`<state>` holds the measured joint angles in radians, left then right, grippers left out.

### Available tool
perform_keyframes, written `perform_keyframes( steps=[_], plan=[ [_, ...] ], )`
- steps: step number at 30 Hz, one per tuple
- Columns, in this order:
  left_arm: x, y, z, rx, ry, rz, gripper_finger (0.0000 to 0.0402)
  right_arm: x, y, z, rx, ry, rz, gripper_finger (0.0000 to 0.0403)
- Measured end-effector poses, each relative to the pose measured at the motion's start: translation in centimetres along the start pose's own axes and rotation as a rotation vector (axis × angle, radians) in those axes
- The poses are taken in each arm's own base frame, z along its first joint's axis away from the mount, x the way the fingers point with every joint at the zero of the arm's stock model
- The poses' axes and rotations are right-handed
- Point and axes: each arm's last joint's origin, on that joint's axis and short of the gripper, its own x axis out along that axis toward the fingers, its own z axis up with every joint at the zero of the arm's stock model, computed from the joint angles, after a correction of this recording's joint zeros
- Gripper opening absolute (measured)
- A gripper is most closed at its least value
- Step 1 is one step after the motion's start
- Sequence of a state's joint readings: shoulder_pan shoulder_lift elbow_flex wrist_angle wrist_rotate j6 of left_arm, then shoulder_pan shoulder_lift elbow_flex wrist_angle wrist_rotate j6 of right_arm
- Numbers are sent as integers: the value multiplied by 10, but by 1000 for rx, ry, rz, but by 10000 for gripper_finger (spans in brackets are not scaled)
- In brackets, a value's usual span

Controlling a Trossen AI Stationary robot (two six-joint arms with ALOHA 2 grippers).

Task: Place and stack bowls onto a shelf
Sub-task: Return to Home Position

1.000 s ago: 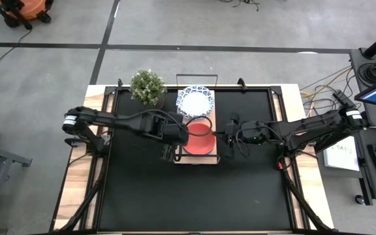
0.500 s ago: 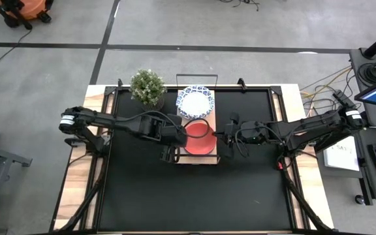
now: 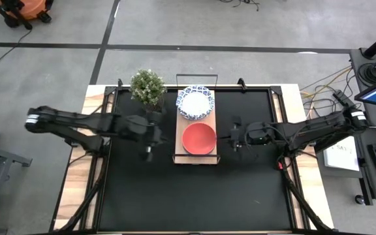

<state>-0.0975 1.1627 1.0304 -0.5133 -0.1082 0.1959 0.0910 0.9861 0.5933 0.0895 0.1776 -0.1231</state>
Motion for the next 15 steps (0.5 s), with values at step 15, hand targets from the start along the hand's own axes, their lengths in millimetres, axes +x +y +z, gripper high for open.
perform_keyframes(
  steps=[15],
  plan=[
    [-66, -4, -95, -22, -476, 163, 0, -65, -12, -27, 11, -266, 32, 9]
  ],
)
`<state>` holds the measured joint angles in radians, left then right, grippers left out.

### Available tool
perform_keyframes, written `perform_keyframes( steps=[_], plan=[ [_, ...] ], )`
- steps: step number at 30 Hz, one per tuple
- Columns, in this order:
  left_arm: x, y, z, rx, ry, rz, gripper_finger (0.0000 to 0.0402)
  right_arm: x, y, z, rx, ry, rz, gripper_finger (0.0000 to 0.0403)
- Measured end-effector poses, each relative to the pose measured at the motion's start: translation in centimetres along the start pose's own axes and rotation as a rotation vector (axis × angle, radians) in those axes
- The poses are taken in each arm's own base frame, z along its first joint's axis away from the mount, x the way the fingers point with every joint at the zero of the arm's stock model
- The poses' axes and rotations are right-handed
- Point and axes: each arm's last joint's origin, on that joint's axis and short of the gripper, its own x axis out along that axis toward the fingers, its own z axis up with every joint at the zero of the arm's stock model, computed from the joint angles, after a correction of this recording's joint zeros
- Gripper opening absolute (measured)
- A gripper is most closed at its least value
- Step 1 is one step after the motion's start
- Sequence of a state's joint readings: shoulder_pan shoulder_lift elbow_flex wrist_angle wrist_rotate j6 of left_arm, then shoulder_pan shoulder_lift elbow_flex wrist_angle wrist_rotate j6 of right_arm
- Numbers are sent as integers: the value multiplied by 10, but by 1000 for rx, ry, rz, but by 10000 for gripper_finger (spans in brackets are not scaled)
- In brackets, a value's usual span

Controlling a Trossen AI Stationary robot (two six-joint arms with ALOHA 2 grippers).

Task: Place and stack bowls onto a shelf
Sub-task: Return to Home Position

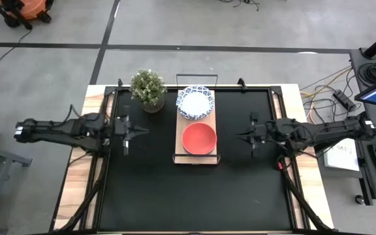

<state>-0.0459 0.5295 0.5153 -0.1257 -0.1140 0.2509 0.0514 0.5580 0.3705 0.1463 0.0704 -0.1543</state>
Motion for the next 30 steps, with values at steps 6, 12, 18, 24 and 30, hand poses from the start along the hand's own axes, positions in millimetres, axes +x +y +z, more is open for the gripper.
perform_keyframes(
  steps=[6, 12, 18, 24, 30],
  plan=[
    [-20, 2, -19, -36, -75, 63, 0, -25, -7, -13, 16, -94, -67, 9],
    [-31, -2, -40, -89, -120, 81, 0, -48, -7, -25, 15, -165, -97, 9],
    [-35, -6, -58, -135, -151, 80, 0, -67, -5, -34, 19, -154, -89, 9],
    [-35, -12, -71, -175, -204, 6, 0, -68, -1, -41, 12, -135, 8, 8],
    [-30, -18, -91, -242, -206, -1, 0, -61, 4, -55, -8, -156, 106, 8]
  ],
)
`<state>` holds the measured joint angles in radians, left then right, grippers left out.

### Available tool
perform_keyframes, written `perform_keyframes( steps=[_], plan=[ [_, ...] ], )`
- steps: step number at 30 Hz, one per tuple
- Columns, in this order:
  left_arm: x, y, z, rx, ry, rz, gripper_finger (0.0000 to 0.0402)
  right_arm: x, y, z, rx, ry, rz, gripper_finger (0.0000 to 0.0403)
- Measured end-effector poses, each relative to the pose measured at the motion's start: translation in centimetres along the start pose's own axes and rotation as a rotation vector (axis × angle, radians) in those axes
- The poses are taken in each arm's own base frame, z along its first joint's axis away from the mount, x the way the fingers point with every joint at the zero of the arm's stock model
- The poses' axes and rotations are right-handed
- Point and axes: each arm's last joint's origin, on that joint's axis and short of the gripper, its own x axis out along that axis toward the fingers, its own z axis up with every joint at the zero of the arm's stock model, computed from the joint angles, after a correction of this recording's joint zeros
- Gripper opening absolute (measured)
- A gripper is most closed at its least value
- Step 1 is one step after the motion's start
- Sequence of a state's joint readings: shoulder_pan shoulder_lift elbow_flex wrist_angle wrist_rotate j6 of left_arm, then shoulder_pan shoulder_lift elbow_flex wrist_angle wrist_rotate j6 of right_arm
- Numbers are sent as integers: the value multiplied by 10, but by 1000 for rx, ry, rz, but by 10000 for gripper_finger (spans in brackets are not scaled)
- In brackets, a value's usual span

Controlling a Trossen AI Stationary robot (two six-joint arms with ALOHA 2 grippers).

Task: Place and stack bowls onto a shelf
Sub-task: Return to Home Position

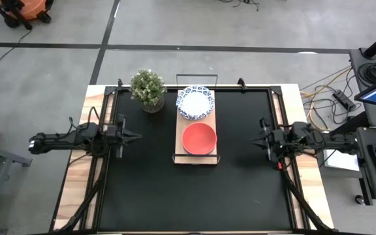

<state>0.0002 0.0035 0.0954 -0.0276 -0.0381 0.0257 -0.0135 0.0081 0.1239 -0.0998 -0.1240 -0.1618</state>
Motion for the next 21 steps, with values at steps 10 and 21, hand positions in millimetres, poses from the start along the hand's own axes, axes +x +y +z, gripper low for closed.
perform_keyframes(
  steps=[10, 21],
  plan=[
    [6, 3, -24, -191, 22, 130, 0, 8, 4, -24, -78, -31, 20, 9],
    [7, 8, -25, -99, 55, 307, 0, 9, 3, -27, 19, 4, 6, 9]
  ],
)
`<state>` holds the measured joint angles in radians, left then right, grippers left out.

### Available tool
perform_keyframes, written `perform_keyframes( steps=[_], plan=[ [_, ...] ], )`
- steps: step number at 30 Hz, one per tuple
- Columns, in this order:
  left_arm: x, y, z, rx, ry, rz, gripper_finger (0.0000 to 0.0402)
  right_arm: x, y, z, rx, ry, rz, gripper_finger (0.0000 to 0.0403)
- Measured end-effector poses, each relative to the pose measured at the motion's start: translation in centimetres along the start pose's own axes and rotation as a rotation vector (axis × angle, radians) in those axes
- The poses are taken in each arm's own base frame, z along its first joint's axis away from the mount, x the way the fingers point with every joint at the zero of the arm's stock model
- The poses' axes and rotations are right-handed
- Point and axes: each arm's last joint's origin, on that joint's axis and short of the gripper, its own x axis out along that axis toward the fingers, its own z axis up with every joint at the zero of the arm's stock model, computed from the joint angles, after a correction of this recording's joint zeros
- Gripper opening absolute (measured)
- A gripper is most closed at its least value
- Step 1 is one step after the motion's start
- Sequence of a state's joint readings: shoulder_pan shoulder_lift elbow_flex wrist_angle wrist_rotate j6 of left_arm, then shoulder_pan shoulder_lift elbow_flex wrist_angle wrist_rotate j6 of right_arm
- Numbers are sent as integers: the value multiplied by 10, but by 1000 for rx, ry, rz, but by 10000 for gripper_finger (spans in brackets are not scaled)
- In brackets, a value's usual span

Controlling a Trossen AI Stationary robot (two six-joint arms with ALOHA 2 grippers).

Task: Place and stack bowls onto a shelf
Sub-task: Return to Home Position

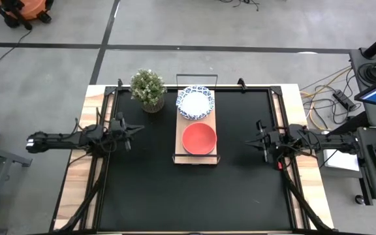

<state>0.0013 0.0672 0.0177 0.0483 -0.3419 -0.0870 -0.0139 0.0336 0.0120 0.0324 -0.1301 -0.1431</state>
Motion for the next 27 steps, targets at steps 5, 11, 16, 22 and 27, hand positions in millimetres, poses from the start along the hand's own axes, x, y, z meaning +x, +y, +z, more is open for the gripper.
perform_keyframes(
  steps=[5, 11, 16, 22, 27],
  plan=[
    [1, 0, -1, 6, 18, 2, 0, 0, 0, 0, 82, 1, 0, 9],
    [2, -1, -3, 12, 35, 2, 0, 0, 0, 0, 99, 1, 0, 9],
    [3, -1, -4, 15, 42, 3, 0, 0, 0, 0, 99, 2, 0, 9],
    [3, -1, -3, 14, 40, 2, 0, 0, 0, 0, 99, 2, 0, 9],
    [3, -1, -3, 15, 41, 2, 0, 0, 0, 0, 99, 2, 0, 9]
  ],
)
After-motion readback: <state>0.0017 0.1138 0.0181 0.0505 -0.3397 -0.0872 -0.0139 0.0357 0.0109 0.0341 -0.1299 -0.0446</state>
